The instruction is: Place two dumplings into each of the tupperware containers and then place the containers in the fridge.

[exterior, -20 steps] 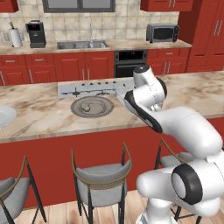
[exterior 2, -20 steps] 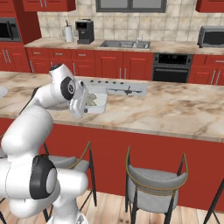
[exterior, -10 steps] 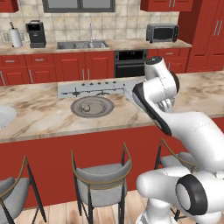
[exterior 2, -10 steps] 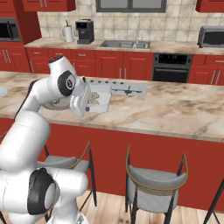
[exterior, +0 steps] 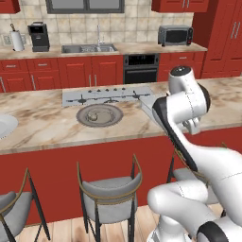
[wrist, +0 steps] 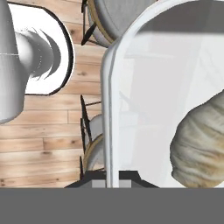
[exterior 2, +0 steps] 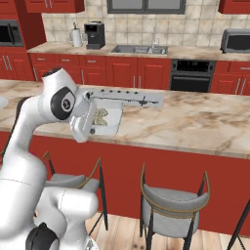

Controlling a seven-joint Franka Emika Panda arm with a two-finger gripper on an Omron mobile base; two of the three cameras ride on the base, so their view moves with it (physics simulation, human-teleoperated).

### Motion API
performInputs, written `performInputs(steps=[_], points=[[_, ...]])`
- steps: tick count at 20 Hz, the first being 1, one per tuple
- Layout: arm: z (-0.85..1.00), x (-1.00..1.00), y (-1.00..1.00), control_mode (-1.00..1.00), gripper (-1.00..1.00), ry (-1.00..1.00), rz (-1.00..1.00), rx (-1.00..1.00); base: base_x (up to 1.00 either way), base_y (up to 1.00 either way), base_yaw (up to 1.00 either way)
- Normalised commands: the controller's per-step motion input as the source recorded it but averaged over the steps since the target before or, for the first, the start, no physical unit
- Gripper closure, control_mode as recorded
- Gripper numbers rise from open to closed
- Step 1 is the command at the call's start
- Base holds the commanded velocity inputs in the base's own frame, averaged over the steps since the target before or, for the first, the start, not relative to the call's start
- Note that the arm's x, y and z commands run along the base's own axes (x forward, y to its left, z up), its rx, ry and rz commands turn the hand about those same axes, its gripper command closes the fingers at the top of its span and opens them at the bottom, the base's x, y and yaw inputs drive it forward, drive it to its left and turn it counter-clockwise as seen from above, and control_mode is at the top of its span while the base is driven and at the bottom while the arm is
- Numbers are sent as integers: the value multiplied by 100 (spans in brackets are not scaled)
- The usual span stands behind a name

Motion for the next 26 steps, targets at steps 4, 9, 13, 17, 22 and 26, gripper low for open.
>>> performInputs(steps=[4,9,13,17,22,26], points=[[1,-51,-2,-100,100,-3,-6,0,0,0,0],[1,-26,-9,-100,100,0,-6,0,0,0,0],[0,-18,-4,-100,100,0,-5,0,0,0,0],[2,-33,-3,-100,100,-1,-2,0,0,0,0],[5,-25,-14,-100,100,0,0,0,0,0,0],[0,-22,-3,-100,100,1,0,0,0,0,0]])
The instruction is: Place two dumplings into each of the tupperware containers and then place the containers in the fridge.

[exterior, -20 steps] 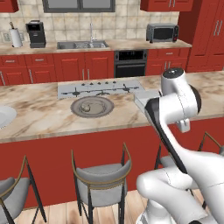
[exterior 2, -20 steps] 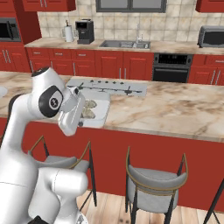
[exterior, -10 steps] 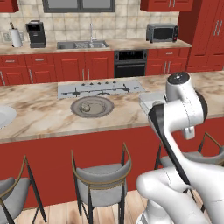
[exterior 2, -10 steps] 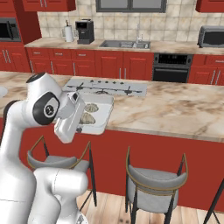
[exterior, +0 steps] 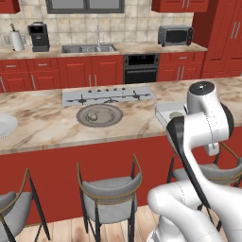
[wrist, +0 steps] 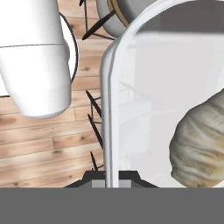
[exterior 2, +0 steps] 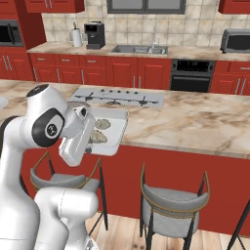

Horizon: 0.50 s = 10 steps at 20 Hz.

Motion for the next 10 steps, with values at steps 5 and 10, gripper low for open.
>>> performInputs(steps=[5,10], points=[[0,-2,0,-100,100,0,0,0,0,0,0],[0,0,0,-100,100,0,0,0,0,0,0]])
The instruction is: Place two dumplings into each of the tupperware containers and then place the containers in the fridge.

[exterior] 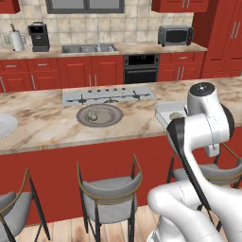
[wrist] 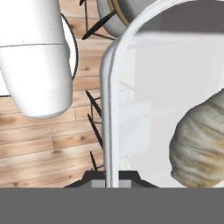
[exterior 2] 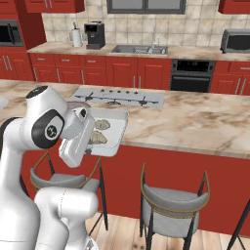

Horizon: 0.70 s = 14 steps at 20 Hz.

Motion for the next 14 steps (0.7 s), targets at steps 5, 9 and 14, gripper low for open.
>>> performInputs(steps=[5,9,14], points=[[0,0,0,-100,100,0,0,0,0,0,0],[0,0,0,-100,100,0,0,0,0,0,0],[0,0,0,100,100,0,0,0,0,0,0]])
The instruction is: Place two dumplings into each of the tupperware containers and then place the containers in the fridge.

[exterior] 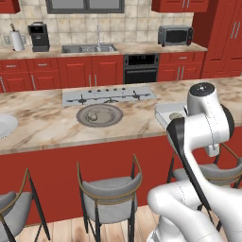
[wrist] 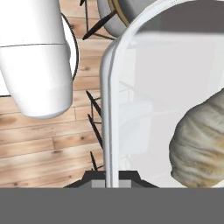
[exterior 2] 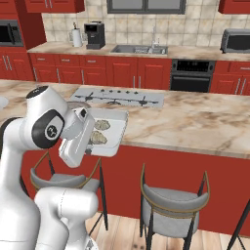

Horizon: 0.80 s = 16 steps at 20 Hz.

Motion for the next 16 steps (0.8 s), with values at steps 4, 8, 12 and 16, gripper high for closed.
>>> performInputs(steps=[4,8,12,16], points=[[0,0,0,100,100,0,0,0,0,0,0],[0,0,0,100,100,0,0,0,-9,12,2],[0,0,0,100,100,0,0,0,-92,50,2],[0,0,0,100,100,0,0,0,-51,80,29]])
